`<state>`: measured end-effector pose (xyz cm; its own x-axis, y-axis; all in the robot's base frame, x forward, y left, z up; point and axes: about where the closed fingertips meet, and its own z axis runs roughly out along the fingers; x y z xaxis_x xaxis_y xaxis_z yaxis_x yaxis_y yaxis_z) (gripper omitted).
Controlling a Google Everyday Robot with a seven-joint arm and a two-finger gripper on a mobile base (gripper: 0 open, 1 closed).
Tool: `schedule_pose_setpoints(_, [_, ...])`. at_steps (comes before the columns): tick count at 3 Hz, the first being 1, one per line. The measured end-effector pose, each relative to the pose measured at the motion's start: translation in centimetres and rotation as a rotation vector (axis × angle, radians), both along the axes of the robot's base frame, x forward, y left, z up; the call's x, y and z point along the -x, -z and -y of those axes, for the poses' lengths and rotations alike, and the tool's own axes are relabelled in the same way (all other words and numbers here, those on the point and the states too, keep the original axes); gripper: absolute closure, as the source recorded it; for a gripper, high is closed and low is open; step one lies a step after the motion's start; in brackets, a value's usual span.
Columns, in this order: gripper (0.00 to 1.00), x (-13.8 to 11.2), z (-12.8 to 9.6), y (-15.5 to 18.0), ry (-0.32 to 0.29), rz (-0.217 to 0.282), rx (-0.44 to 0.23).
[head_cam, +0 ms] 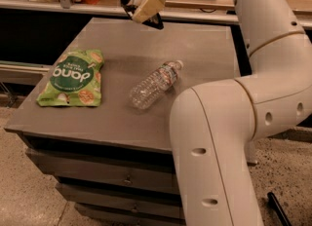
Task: Move rxbar chocolate near green rice chip bag
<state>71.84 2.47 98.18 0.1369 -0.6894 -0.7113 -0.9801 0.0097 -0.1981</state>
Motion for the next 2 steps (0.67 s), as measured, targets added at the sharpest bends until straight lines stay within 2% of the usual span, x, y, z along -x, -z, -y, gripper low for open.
schedule_pose_setpoints(1, [1.0,-1.6,-1.9,-0.4,0.049,0.04,-0.017])
schedule_pose_setpoints(2, [1.0,-2.4,-4.2,-2.3,0.111,0.12,-0.045])
